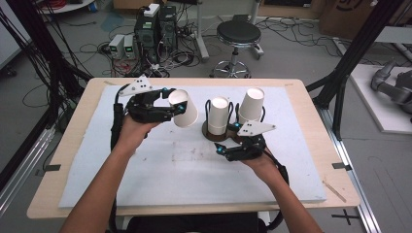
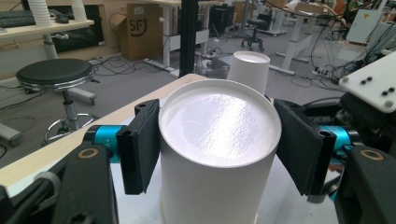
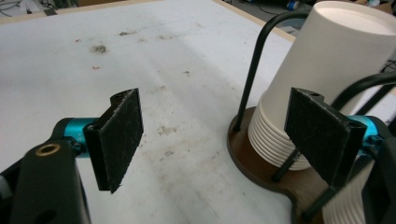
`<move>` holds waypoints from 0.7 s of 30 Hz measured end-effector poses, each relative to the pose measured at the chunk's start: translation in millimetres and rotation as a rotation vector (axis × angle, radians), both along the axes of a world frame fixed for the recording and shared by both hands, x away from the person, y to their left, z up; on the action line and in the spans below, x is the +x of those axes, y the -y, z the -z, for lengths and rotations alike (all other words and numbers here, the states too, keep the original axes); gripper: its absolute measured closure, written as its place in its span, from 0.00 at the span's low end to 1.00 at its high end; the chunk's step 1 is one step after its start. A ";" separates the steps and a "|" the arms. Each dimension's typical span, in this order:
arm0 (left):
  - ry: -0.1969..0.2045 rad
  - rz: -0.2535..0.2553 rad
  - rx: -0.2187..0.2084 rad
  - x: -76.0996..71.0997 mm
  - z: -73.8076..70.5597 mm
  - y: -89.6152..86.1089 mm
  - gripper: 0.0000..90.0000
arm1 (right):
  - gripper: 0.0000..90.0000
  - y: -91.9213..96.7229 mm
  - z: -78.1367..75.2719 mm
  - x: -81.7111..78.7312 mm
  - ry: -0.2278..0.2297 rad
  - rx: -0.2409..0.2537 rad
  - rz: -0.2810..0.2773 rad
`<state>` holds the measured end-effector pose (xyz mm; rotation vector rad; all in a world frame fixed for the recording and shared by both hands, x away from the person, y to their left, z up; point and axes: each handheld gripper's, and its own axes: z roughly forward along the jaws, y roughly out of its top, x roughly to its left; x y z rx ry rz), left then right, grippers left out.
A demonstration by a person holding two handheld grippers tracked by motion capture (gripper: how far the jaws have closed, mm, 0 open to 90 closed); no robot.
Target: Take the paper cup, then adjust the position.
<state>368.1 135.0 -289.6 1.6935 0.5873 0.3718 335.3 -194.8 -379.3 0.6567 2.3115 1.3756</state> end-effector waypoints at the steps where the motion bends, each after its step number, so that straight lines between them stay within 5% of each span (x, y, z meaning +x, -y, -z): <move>1: -0.003 -0.001 -0.001 -0.8 1.3 0.5 0.39 | 0.22 0.0 0.0 0.0 0.000 0.000 0.000; 8: -0.018 0.020 -0.013 -5.9 7.9 4.8 0.39 | 0.22 21.7 -6.1 -7.1 -0.004 0.027 -0.014; 14: -0.028 0.040 -0.018 -12.6 14.8 6.5 0.39 | 0.22 20.0 -7.6 -9.1 0.009 0.043 -0.032; 21: -0.038 0.115 -0.023 -21.3 27.8 12.0 0.39 | 0.22 19.3 -11.1 -10.4 0.042 0.115 -0.088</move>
